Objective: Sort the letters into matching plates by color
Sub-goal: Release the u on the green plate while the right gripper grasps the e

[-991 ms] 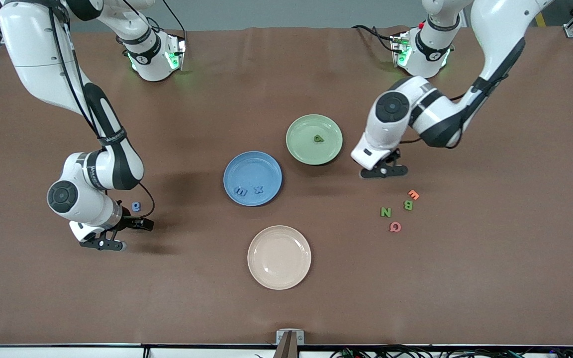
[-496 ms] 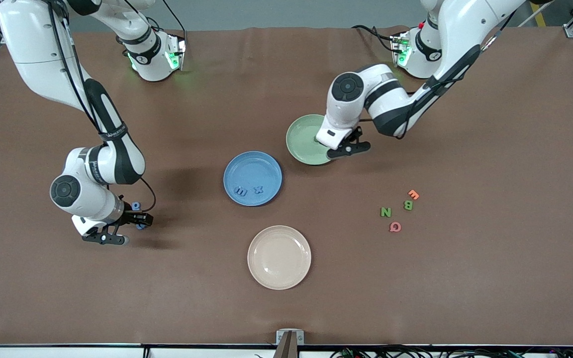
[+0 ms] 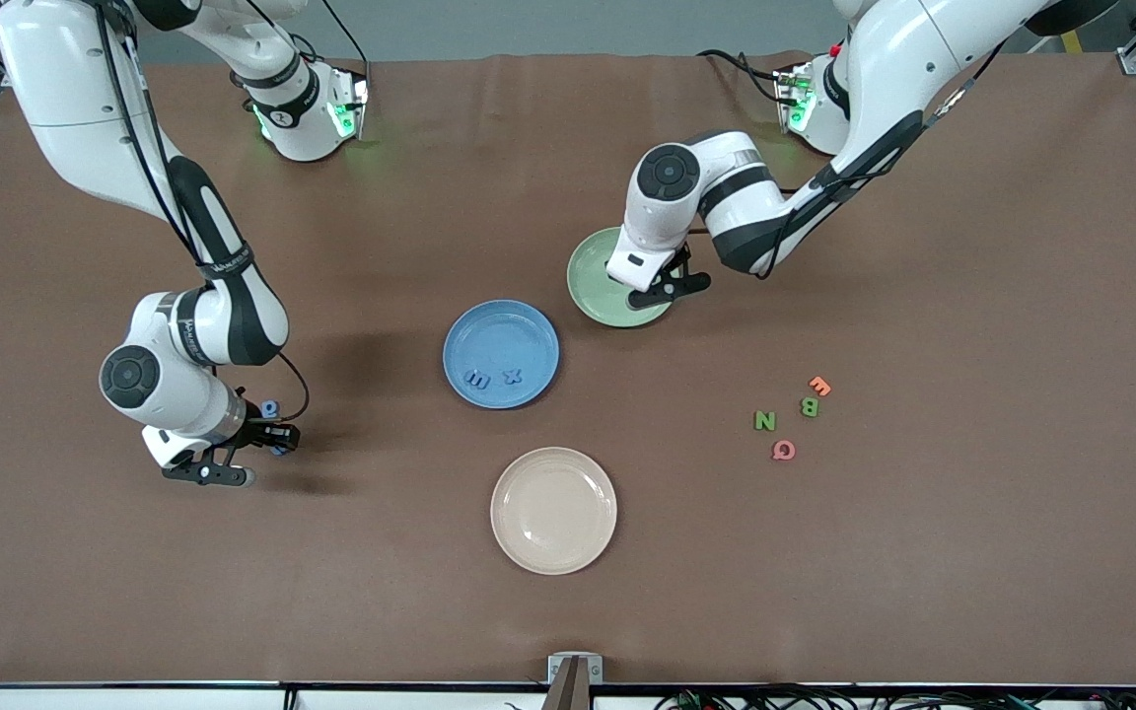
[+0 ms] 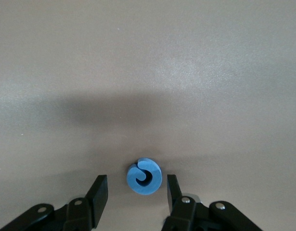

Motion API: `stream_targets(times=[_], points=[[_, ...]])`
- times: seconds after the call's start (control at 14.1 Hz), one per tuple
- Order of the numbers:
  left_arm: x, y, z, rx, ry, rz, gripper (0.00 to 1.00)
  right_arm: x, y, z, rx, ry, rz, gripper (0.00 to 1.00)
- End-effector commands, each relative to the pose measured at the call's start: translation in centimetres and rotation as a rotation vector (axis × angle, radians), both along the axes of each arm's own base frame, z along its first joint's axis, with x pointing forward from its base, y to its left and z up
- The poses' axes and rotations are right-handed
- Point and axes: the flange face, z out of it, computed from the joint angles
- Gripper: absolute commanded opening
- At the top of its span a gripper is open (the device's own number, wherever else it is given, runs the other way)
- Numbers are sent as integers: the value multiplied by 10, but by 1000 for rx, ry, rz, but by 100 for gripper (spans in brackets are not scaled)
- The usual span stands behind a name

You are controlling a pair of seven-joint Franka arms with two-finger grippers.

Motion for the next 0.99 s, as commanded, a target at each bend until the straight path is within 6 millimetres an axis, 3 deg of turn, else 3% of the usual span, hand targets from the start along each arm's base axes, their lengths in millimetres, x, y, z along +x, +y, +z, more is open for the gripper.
stream_targets(times=[0.0, 0.14, 0.21, 0.28, 0.5, 0.78, 0.92], points=[[15, -6, -8, -15, 6, 16, 45, -6, -2, 4, 2, -10, 10, 59], [17, -11, -16, 4, -2, 21, 89, -6, -2, 3, 1, -12, 10, 59], [15, -15, -20, 12, -4, 15, 100, -6, -2, 2, 1, -13, 10, 59], [13, -17, -20, 19, -5, 11, 100, -6, -2, 2, 1, -15, 10, 59], [32, -6, -12, 16, -26, 32, 100, -6, -3, -2, 1, -10, 8, 59], [86, 32, 13, -11, -80, 39, 100, -6, -2, -11, 1, -21, 10, 59], [113, 60, 21, -23, -98, 3, 100, -6, -2, -13, 0, -21, 10, 59]])
